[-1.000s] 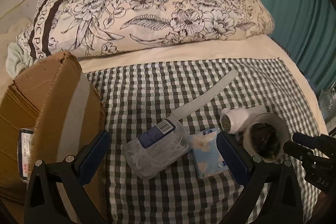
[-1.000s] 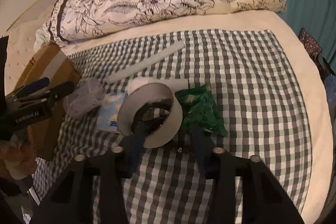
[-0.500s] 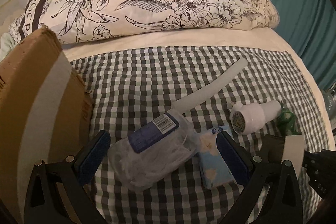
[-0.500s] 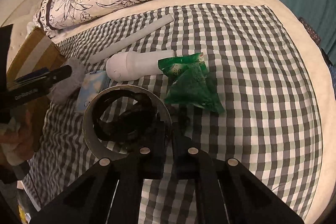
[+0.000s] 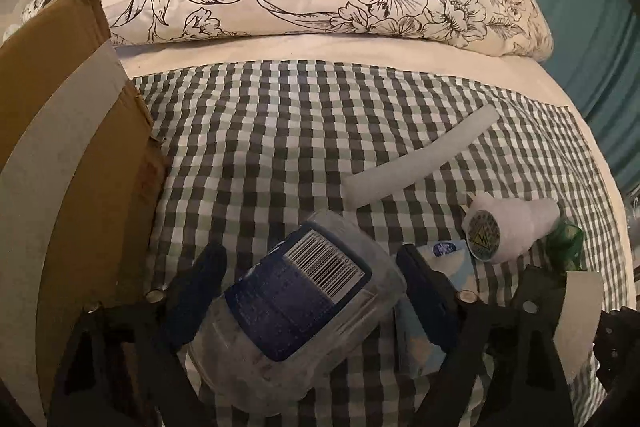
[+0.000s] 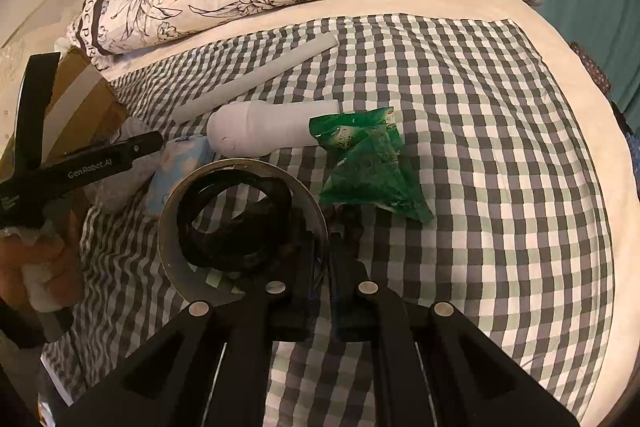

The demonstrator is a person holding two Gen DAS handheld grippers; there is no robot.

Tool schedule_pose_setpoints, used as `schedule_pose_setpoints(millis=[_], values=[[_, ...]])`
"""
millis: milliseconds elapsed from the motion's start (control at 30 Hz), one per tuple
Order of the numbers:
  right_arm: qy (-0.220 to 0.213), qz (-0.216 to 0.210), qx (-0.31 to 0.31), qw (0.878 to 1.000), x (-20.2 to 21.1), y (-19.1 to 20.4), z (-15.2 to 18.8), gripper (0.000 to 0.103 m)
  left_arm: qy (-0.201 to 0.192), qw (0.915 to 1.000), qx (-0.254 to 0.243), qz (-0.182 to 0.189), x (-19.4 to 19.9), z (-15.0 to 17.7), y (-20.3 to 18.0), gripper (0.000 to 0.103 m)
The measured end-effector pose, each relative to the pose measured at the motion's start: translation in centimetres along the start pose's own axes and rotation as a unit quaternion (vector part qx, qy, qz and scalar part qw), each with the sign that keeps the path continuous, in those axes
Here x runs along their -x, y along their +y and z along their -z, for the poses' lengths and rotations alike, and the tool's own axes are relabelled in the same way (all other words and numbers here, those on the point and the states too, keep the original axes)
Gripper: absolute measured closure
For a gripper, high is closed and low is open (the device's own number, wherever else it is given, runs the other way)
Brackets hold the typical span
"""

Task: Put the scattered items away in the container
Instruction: 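Grasp the clear plastic jar with the left tool while the right grasps the white tape roll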

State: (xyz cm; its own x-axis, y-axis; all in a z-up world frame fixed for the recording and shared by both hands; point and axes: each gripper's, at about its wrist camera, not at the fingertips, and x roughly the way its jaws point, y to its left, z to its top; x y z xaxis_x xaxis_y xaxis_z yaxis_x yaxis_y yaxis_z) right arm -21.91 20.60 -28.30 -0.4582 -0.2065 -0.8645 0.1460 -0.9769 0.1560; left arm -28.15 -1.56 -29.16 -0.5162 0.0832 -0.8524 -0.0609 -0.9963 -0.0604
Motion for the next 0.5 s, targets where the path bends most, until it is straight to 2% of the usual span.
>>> schedule_pose_setpoints(millis=[67, 133, 467, 500], values=[[-0.002, -0.003, -0.001, 1.0, 0.1, 0.1, 0.2, 0.098, -0.001, 1.0, 0.001, -0.002, 0.3, 0.4, 0.0, 0.023], [-0.003, -0.007, -0.002, 1.0, 0.3, 0.2, 0.4, 0.098, -0.006, 1.0, 0.001, -0.002, 0.8, 0.7, 0.0, 0.029], [-0.029, -0.01, -0.007, 1.0, 2.8, 0.5, 0.8, 0.1, -0.023, 0.9995, 0.0, 0.022, 4.8, 1.6, 0.0, 0.041], [-0.031, -0.01, -0.008, 0.999, 3.1, 0.5, 0.8, 0.1, -0.026, 0.9994, -0.002, 0.025, 5.3, 1.7, -0.1, 0.058]])
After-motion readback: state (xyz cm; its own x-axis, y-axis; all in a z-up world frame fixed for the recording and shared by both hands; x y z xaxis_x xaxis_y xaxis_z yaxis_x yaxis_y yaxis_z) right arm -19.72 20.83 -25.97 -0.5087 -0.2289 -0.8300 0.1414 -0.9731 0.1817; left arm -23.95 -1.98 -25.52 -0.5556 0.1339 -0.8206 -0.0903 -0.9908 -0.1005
